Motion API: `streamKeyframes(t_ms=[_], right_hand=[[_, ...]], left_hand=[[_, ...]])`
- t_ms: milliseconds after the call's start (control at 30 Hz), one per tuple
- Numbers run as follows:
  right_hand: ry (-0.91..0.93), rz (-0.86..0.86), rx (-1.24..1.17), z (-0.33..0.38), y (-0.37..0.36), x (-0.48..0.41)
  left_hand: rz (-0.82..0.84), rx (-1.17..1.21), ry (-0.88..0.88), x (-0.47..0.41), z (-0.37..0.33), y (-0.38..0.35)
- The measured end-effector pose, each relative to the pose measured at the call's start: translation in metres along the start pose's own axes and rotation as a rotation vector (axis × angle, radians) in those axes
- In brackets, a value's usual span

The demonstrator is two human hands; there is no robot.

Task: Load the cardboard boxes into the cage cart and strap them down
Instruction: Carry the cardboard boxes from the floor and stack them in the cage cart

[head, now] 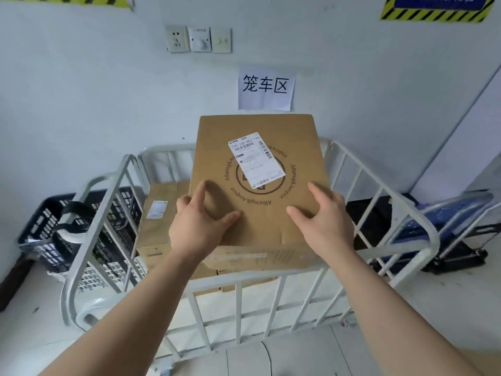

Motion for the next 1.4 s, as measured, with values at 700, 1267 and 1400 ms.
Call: streamKeyframes(t_ms=[700, 1267, 1400], right_hand=[[-0.027, 0.609, 0.079, -0.004, -0.217, -0.156], [-0.34, 0.652, 0.143, -0.05, -0.25, -0.172], [-0.393, 0.64, 0.104, -0.065, -0.246, -0.184]], left_hand=[[0.158, -0.214, 0.524, -0.127, 0.119, -0.084], [0.459, -0.379, 0.473, -0.195, 0.134, -0.149], [0.476, -0.46, 0.43, -0.214, 0.109, -0.16]])
Point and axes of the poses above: each hand's wrist, its own x-axis away from the middle knuckle, its own y-axis out of the back of the hand, z = x × y, the point moved 1 cm from there along -x, towards the middle knuckle, and after that the axes turned 6 degrees about x, right-handed, at the moved point
